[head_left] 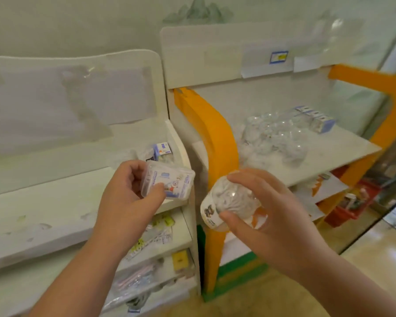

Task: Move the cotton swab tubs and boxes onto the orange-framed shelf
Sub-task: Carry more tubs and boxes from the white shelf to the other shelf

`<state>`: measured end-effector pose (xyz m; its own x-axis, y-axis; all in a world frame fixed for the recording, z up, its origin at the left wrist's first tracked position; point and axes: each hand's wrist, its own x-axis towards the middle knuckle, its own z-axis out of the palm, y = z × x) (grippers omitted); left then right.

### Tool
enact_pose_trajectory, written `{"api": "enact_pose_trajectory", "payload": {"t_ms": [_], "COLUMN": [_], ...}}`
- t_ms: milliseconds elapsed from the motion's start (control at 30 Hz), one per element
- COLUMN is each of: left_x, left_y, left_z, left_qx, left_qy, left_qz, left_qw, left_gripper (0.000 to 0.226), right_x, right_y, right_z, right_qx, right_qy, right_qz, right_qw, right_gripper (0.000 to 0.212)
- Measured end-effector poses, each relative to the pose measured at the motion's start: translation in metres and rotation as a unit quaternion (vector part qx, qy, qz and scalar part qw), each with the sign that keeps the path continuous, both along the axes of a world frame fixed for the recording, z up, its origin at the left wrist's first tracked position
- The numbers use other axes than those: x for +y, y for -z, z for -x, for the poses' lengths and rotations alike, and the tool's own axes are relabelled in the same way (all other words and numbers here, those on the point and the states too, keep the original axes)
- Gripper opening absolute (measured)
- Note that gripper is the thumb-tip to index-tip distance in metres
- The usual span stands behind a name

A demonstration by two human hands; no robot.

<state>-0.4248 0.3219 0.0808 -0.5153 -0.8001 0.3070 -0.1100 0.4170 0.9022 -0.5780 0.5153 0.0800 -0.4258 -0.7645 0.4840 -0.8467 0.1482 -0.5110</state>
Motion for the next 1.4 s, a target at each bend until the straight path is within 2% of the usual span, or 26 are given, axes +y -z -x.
{"api": "enact_pose_trajectory", "payload": {"t_ms": [267, 567, 933, 1067, 1200, 1400], "left_x": [0.094, 0.129, 0.108, 0.092, 0.080, 0.071], "left_y": [-0.013, -0.002, 0.016, 0.013, 0.014, 0.018], "left_z": [0.070, 0.180, 0.313, 0.348, 0.371, 0.400], "left_qx": [-0.002, -0.040, 0.010, 0.026, 0.024, 0.028], "left_qy": [0.071, 0.112, 0.126, 0.132, 0.127, 0.102], "left_qz": [0.025, 0.043, -0.008, -0.020, -0.031, -0.021], "left_qw": [0.997, 0.992, 0.992, 0.991, 0.991, 0.994], "left_gripper": [0.027, 0.026, 0.030, 0.035, 0.052, 0.041], "right_x": [0.103, 0.149, 0.112, 0.082, 0.056, 0.029], "right_y": [0.000, 0.032, 0.038, 0.046, 0.059, 0.078], "right_z": [0.066, 0.150, 0.294, 0.340, 0.373, 0.409], "right_qx": [-0.006, -0.050, -0.026, -0.033, -0.051, -0.026], "right_qy": [0.124, 0.234, 0.252, 0.225, 0.198, 0.127], "right_qz": [-0.008, -0.044, -0.128, -0.140, -0.157, -0.167], "right_qw": [0.992, 0.970, 0.959, 0.964, 0.966, 0.977], "right_gripper": [0.059, 0.056, 0.055, 0.054, 0.052, 0.055]}}
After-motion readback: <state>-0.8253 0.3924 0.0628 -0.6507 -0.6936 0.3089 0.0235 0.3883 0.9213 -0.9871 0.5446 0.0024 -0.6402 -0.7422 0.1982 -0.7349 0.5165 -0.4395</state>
